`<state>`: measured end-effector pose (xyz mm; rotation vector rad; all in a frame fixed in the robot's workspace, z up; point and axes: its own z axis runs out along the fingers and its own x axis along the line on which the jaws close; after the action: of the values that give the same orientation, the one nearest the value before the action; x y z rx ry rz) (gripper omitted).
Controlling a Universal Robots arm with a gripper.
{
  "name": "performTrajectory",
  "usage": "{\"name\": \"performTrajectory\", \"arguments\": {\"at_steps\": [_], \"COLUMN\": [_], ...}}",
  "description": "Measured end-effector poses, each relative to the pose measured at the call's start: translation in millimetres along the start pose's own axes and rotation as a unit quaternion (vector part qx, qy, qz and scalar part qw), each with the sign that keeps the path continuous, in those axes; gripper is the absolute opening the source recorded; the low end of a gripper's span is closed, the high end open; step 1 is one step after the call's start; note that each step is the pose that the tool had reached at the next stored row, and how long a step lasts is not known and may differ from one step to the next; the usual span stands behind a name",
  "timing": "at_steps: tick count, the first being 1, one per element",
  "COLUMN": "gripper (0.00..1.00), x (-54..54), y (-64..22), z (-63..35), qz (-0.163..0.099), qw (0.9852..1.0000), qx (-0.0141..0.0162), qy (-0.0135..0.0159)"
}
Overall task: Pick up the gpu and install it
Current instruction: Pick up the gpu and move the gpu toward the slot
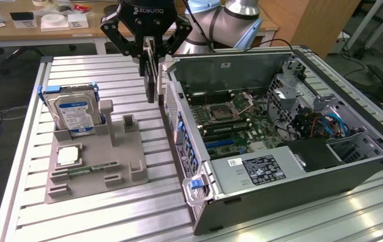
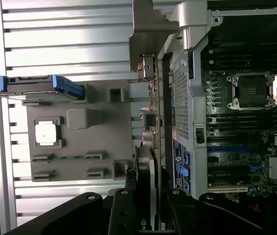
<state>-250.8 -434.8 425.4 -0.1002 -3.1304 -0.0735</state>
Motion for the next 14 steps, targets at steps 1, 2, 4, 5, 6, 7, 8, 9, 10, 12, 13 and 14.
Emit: {"name": "performTrajectory", "arguments": {"at_steps": [1, 2, 4, 5, 6, 7, 8, 9, 10, 12, 13, 14], "gripper": [0.28, 0.28, 0.28, 0.28, 0.28, 0.28, 0.28, 0.28, 0.28, 0.28, 0.28, 0.28], "x": [-1.0, -1.9, -3.7, -4.6, -5.4, -6.2, -7.1, -7.8, -8.5, -9.8, -10.2, -10.5], "y": [0.1, 0.1, 0.2, 0.3, 0.3, 0.4, 0.4, 0.5, 0.6, 0.6, 0.6, 0.6], "z": [0.0, 0.0, 0.0, 0.0, 0.0, 0.0, 0.0, 0.0, 0.0, -0.1, -0.1, -0.1], "qz": [0.000, 0.000, 0.000, 0.000, 0.000, 0.000, 0.000, 0.000, 0.000, 0.000, 0.000, 0.000], "qw": [1.0000, 1.0000, 1.0000, 1.0000, 1.0000, 1.0000, 1.0000, 1.0000, 1.0000, 1.0000, 1.0000, 1.0000], "qx": [0.0000, 0.0000, 0.0000, 0.0000, 0.0000, 0.0000, 0.0000, 0.0000, 0.0000, 0.0000, 0.0000, 0.0000], "qy": [0.0000, 0.0000, 0.0000, 0.0000, 0.0000, 0.0000, 0.0000, 0.0000, 0.0000, 0.0000, 0.0000, 0.0000]}}
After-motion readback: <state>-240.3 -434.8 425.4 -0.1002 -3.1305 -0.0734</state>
